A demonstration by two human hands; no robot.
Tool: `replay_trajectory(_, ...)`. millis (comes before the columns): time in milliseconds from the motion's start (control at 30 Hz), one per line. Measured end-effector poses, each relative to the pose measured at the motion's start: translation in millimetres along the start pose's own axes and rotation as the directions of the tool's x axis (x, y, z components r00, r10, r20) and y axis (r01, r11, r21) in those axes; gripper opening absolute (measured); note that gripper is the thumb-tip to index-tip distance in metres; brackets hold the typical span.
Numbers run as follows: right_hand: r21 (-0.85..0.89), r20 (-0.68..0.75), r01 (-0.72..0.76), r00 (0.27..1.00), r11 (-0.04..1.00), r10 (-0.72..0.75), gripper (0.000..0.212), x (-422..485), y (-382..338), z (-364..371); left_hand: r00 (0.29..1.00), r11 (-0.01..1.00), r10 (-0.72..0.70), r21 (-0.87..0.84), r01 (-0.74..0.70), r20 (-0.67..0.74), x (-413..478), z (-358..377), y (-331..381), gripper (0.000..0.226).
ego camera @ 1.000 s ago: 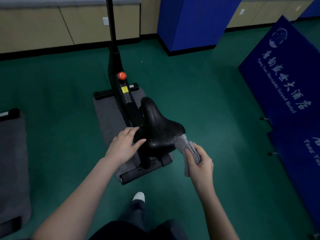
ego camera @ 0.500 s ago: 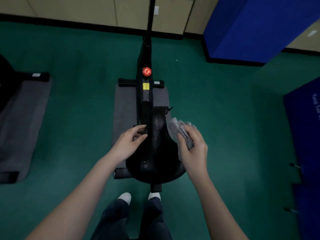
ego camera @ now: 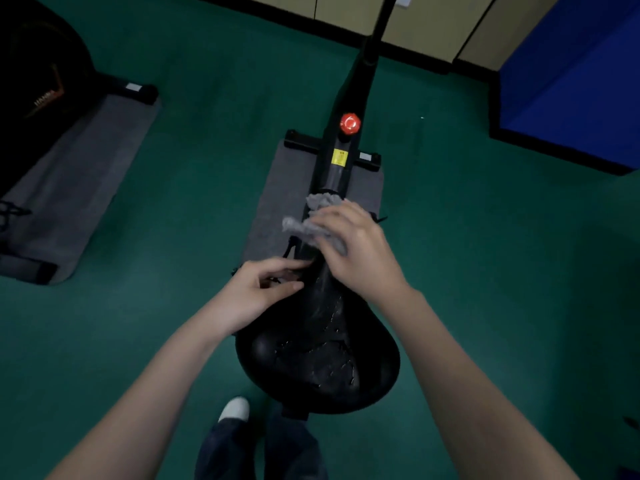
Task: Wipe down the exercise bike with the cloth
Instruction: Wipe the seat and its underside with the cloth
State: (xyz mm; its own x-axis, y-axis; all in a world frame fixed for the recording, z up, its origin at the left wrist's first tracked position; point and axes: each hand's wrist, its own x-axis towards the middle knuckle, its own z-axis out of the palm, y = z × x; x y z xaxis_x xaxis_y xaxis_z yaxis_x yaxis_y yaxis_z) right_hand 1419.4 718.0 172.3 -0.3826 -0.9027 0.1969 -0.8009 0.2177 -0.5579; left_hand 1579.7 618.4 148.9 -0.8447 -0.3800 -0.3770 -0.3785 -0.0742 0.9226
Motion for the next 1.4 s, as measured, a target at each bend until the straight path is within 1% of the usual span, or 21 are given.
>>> replay_trajectory(100, 0.213, 0.042, -0.261, 0.965, 0.942, 0.258, 0.015, 27.7, 13.3, -10.1, 1.000, 1.000, 0.004, 0.010, -0.004, 0.006, 1.7, -1.8, -2.7, 0.033)
replay_trajectory(167, 0.431, 0.113, -0.443, 0.891, 0.786, 0.440, 0.013, 30.0, 18.6, -13.7, 1.000, 1.000, 0.011, 0.011, -0.011, 0.005, 3.1, -1.9, -4.0, 0.033)
replay_trajectory(200, 0.499, 0.102, -0.470, 0.866, 0.728, 0.489, 0.013, 23.9, 17.8, -13.3, 1.000, 1.000, 0.015, 0.007, -0.015, 0.002, 3.5, -1.6, -4.3, 0.033)
replay_trajectory(233, 0.518, 0.052, -0.462, 0.857, 0.719, 0.513, 0.015, 12.7, 14.5, -11.5, 1.000, 1.000, 0.020, 0.002, -0.020, -0.001, 3.4, -1.1, -4.9, 0.033)
replay_trajectory(367, 0.447, -0.115, -0.460, 0.821, 0.767, 0.559, 0.037, -42.7, -10.5, 3.3, 0.999, 0.999, 0.034, -0.011, -0.034, -0.005, 3.0, 0.2, -7.2, 0.035)
replay_trajectory(467, 0.492, -0.154, -0.505, 0.751, 0.709, 0.642, 0.019, -27.7, -9.6, 6.7, 0.999, 0.999, 0.049, -0.008, -0.049, 0.004, 2.7, 0.3, -9.1, 0.036)
replay_trajectory(500, 0.520, -0.136, -0.543, 0.710, 0.660, 0.691, 0.016, -15.7, -5.9, 5.6, 0.998, 0.998, 0.055, -0.004, -0.055, 0.008, 2.7, 0.1, -9.7, 0.035)
replay_trajectory(567, 0.661, 0.004, -0.592, 0.617, 0.461, 0.787, 0.017, 4.7, 3.6, 1.5, 0.998, 0.998, 0.064, -0.004, -0.064, 0.014, 3.2, -0.8, -11.2, 0.035)
replay_trajectory(633, 0.774, 0.150, -0.572, 0.583, 0.272, 0.799, 0.018, 6.2, 9.2, -1.5, 0.997, 0.998, 0.067, -0.003, -0.067, 0.027, 3.9, -2.0, -12.6, 0.033)
replay_trajectory(667, 0.778, 0.173, -0.575, 0.585, 0.254, 0.793, 0.018, -0.7, 9.2, -2.7, 0.997, 0.998, 0.064, -0.005, -0.064, 0.035, 4.0, -2.4, -13.3, 0.032)
replay_trajectory(700, 0.762, 0.175, -0.588, 0.588, 0.269, 0.790, 0.019, -11.5, 7.1, -3.3, 0.997, 0.998, 0.059, -0.012, -0.058, 0.043, 4.2, -2.7, -13.7, 0.030)
replay_trajectory(767, 0.657, 0.116, -0.642, 0.604, 0.396, 0.788, 0.024, -40.5, -1.5, -2.7, 0.997, 0.999, 0.043, -0.027, -0.042, 0.057, 4.4, -2.8, -13.8, 0.027)
replay_trajectory(867, 0.363, -0.044, -0.646, 0.709, 0.672, 0.704, 0.028, -84.7, -20.8, -0.3, 0.997, 0.999, 0.042, -0.035, -0.040, 0.070, 2.5, -1.9, -12.8, 0.026)
replay_trajectory(933, 0.235, -0.112, -0.605, 0.761, 0.761, 0.639, 0.022, -95.9, -28.8, 1.1, 0.996, 0.998, 0.051, -0.041, -0.048, 0.078, 0.8, -1.3, -12.4, 0.026)
replay_trajectory(967, 0.198, -0.115, -0.613, 0.761, 0.765, 0.639, 0.021, -95.1, -28.2, 1.3, 0.995, 0.998, 0.056, -0.045, -0.052, 0.082, 0.2, -1.0, -12.4, 0.026)
replay_trajectory(1033, 0.168, -0.060, -0.683, 0.713, 0.711, 0.699, 0.024, -88.1, -18.5, 0.8, 0.993, 0.997, 0.064, -0.045, -0.060, 0.097, -1.2, -2.4, -12.9, 0.026)
replay_trajectory(1133, 0.379, 0.175, -0.759, 0.620, 0.529, 0.765, 0.020, -84.4, 1.1, -1.8, 0.989, 0.997, 0.070, -0.023, -0.068, 0.134, -2.0, -6.5, -14.2, 0.028)
replay_trajectory(1167, 0.430, 0.230, -0.763, 0.610, 0.483, 0.759, 0.020, -87.9, 5.1, -3.7, 0.987, 0.997, 0.071, -0.020, -0.069, 0.143, -2.5, -7.4, -14.5, 0.029)
replay_trajectory(1233, 0.495, 0.254, -0.743, 0.619, 0.450, 0.743, 0.019, -101.5, 5.7, -8.7, 0.985, 0.997, 0.077, -0.023, -0.074, 0.153, -5.3, -9.4, -15.4, 0.031)
replay_trajectory(1300, 0.500, 0.175, -0.697, 0.662, 0.514, 0.729, 0.013, -121.1, -4.2, -11.2, 0.982, 0.995, 0.100, -0.026, -0.097, 0.160, -10.8, -11.0, -17.5, 0.034)
replay_trajectory(1400, 0.339, -0.112, -0.580, 0.757, 0.741, 0.644, 0.015, -148.4, -32.5, -0.2, 0.977, 0.991, 0.134, -0.030, -0.131, 0.164, -21.0, -15.3, -22.1, 0.042)
